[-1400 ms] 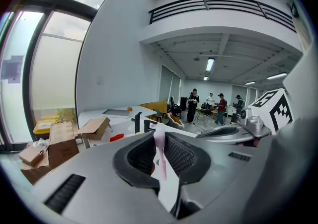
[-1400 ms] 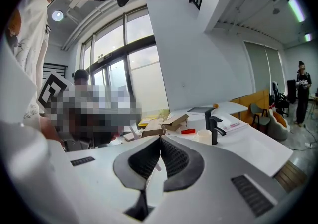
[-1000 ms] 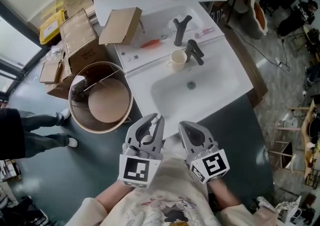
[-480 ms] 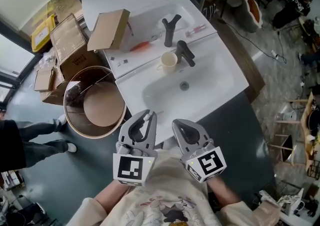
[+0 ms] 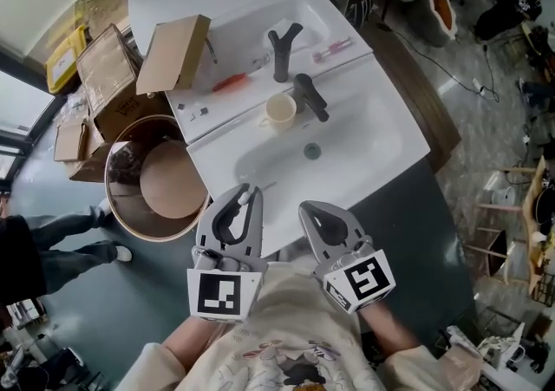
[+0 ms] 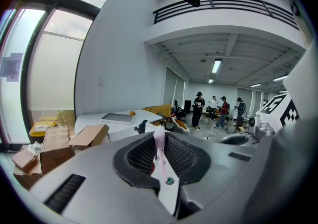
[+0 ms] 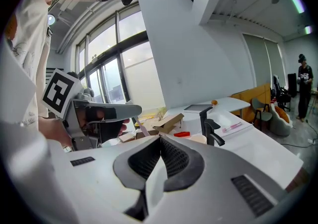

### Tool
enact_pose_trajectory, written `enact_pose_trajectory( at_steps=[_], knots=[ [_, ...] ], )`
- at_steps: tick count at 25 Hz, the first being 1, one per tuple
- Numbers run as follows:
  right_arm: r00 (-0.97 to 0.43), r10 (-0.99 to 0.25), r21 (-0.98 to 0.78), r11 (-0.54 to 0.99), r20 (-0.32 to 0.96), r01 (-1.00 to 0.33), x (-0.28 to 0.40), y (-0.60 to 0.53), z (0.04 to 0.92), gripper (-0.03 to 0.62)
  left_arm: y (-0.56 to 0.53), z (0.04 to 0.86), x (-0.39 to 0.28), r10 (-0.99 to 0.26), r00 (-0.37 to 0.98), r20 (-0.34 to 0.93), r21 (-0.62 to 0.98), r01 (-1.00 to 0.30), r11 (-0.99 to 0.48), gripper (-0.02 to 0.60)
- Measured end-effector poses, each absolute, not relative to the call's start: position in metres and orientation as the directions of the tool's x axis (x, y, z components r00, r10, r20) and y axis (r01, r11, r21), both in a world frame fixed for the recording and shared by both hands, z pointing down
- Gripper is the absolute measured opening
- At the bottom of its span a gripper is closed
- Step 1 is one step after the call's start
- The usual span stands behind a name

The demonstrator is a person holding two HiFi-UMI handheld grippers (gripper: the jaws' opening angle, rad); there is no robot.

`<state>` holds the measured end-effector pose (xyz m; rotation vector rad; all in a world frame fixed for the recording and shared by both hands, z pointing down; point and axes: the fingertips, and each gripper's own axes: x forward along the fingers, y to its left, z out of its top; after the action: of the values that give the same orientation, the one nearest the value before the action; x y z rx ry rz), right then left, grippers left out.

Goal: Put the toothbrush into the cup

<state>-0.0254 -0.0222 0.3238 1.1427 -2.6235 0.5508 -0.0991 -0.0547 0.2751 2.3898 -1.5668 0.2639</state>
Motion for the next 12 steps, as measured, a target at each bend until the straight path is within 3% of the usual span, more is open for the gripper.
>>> enact_pose_trajectory(
  at_steps=[12],
  knots=[
    [-0.67,-0.641,-0.284,0.609,0.375,-0.741,-0.004,-0.067,0.346,0.015,-0.114,0.287,-0.086,-0.883,0.361,0.299,0.106,-0.932,-0.346,0.057]
  ],
)
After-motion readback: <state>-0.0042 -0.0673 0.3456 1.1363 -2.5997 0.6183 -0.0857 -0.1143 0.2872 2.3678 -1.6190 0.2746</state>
